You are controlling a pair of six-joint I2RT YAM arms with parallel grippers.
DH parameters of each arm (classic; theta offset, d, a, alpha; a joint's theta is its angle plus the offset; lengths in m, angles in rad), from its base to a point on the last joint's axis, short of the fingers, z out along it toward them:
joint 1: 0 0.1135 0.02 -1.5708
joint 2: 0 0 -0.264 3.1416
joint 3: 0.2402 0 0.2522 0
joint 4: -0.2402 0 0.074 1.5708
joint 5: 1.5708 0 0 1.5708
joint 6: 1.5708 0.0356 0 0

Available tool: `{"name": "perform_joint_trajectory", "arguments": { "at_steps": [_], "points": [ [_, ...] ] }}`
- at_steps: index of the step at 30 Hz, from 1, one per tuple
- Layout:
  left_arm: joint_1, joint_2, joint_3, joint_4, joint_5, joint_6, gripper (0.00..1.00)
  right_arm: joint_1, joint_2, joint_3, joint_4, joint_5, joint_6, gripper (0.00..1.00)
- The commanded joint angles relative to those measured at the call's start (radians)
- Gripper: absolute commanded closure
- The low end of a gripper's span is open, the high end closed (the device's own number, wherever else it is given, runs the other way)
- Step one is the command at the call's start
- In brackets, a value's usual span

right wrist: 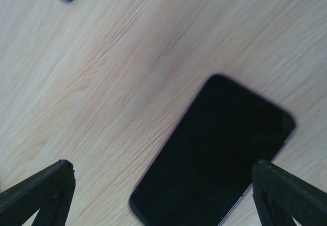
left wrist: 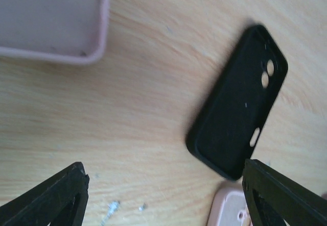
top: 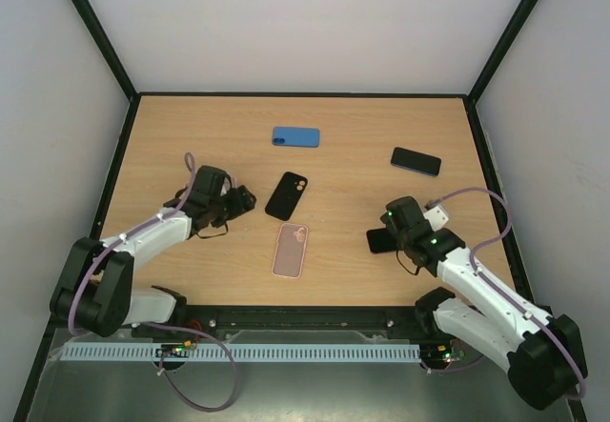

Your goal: Put the phone into the phone case

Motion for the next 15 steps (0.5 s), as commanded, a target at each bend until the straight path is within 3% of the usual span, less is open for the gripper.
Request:
{"name": "perform_joint_trajectory", "arguments": {
  "at_steps": [1, 7, 15],
  "points": [
    [-0.063, -0.009, -0.028, -0.004, 0.042, 0.052, 0.17, -0.108, 0.038, -0.007, -0.076, 0.043, 0.069, 0.07],
    [-0.138, -0.036, -0.063, 0.014, 0.07, 0.045, 0.17, -0.226, 0.134, -0.015, -0.032, -0.08, 0.065, 0.06],
    [-0.182, -0.099, -0.086, 0.002, 0.064, 0.042, 0.17, -0.257, 0.325, 0.018, 0.001, -0.173, 0.088, 0.07]
  ]
}}
